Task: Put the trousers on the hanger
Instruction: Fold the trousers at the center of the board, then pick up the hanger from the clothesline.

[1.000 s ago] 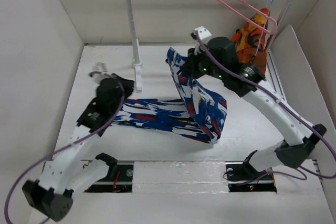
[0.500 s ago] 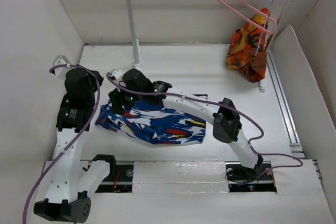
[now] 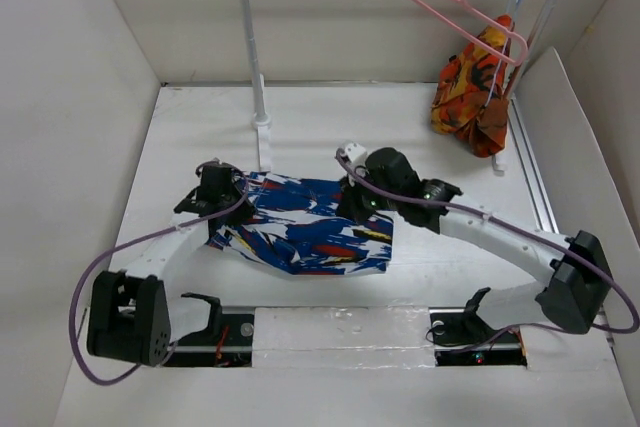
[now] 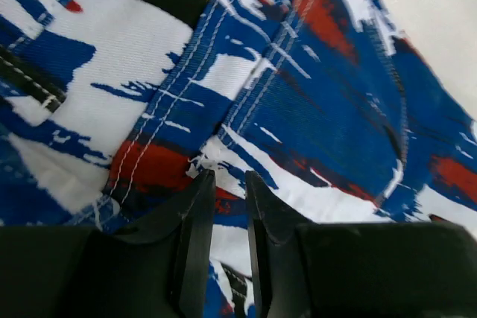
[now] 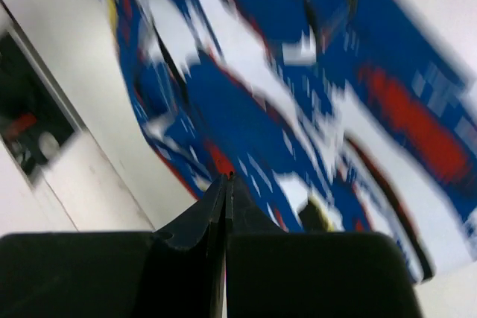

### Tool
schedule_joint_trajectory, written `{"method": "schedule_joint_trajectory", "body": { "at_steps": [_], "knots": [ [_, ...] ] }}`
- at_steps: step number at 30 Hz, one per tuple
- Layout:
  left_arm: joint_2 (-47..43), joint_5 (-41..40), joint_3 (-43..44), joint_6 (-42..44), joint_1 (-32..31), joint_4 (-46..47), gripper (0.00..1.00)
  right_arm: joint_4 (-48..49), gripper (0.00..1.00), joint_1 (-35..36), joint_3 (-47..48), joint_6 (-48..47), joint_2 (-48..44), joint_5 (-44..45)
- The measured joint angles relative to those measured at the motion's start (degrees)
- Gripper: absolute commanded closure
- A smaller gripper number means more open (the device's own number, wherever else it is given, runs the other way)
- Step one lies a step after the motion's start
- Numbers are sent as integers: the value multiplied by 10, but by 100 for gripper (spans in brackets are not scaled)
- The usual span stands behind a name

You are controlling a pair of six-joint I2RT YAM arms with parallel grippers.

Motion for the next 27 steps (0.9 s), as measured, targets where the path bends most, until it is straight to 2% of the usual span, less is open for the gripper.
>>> {"method": "schedule_joint_trajectory", "body": {
  "at_steps": [3, 7, 11, 16, 17, 18, 19, 20, 21, 22, 23, 24, 25, 27],
  "knots": [
    [50, 24, -18, -11, 6, 29, 81, 15, 100, -24, -114, 2, -23, -1],
    [74, 35, -34, -31, 56, 78, 82, 15, 100, -83, -215, 7, -3, 3],
    [48, 19, -57, -52, 92, 85, 82, 29, 100, -103, -263, 16, -10, 9],
    [-21, -7, -63, -61, 97, 65, 81, 20, 99, -105, -261, 12, -19, 10],
    [-38, -7, -61, -60, 97, 60, 81, 0, 96, -102, -248, 9, -19, 12],
    [-56, -5, -55, -58, 97, 55, 80, -21, 85, -98, -228, 4, -20, 17],
    [-70, -5, -41, -54, 95, 51, 85, -38, 66, -98, -225, -5, -20, 20],
    [-83, -3, -12, -49, 91, 56, 86, -50, 65, -84, -168, -10, -28, 21],
    [-82, -8, 14, -40, 80, 46, 88, -84, 58, -79, -129, -19, -32, 24],
    [-81, -7, 19, -30, 78, 39, 97, -128, 58, -77, -74, -32, -31, 28],
    [-58, -6, 82, -26, 42, 41, 100, -149, 64, -78, -14, -51, -31, 33],
    [-43, -16, 115, -16, 8, 41, 100, -166, 88, -84, 55, -68, -28, 35],
    [-26, -21, 143, -8, -32, 52, 100, -171, 100, -99, 121, -88, -27, 31],
    [0, -40, 174, 5, -124, 70, 100, -176, 100, -149, 254, -120, -21, 23]
  ]
}}
